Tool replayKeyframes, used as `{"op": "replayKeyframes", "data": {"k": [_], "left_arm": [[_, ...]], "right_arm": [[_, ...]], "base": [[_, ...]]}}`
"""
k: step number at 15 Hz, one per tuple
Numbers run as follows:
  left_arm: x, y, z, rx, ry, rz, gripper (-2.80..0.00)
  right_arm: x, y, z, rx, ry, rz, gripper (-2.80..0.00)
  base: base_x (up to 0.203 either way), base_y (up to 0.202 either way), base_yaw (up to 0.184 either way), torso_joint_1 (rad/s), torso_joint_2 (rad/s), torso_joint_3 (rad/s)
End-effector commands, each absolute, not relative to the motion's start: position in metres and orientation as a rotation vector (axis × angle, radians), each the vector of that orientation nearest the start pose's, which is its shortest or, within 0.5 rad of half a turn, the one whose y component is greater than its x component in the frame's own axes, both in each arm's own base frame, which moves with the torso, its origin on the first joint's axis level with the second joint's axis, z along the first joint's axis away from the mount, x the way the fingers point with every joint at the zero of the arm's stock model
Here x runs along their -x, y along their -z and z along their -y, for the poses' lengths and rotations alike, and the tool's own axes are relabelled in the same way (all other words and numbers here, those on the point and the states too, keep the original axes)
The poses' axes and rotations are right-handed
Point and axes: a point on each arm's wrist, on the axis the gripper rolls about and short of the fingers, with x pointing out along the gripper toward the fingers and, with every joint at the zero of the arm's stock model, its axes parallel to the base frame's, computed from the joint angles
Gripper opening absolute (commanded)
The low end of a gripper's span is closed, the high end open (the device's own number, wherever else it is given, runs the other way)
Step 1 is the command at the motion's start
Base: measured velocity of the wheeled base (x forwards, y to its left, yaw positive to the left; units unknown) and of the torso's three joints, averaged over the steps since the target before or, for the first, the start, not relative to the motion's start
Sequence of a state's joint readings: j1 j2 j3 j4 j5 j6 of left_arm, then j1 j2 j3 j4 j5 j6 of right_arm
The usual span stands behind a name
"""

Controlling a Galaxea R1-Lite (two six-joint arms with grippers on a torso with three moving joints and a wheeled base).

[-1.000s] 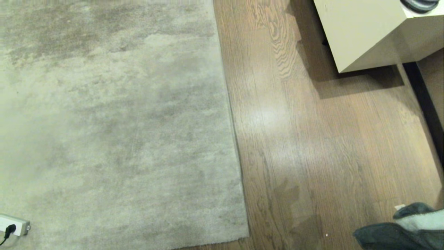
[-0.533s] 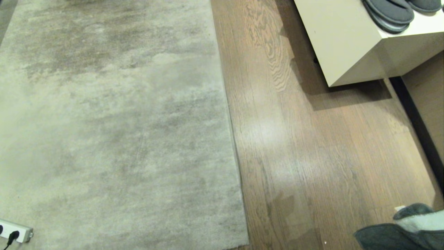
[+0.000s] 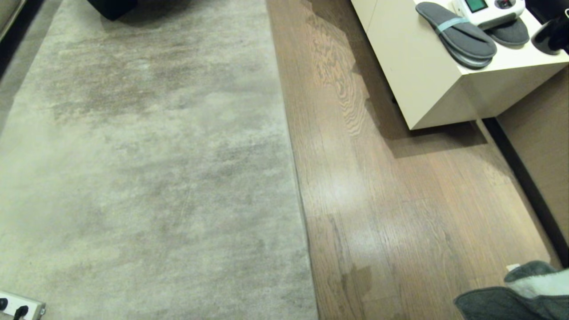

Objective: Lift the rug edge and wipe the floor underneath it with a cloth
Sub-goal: Put down the rag

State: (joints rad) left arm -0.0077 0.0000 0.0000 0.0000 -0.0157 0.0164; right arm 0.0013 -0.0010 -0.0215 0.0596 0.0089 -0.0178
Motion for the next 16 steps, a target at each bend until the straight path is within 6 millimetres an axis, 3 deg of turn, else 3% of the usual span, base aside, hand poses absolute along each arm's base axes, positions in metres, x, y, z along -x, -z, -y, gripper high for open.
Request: {"op": "replayKeyframes", "data": {"k": [1, 16], "left_arm": [[0.0228, -0.0755, 0.0002, -0.017, 0.023, 0.000, -2.80], [0.0228, -0.0755, 0.0002, -0.017, 0.024, 0.000, -2.80]], "right_arm": [[0.0245, -0.0753, -0.0002, 0.018, -0.011, -0.038, -2.80], [0.0245, -0.0753, -0.0002, 0.018, -0.011, -0.039, -2.80]], "base": [[0.000, 0.000, 0.000, 0.008, 0.00, 0.203], [0.000, 0.000, 0.000, 0.003, 0.00, 0.201]]}}
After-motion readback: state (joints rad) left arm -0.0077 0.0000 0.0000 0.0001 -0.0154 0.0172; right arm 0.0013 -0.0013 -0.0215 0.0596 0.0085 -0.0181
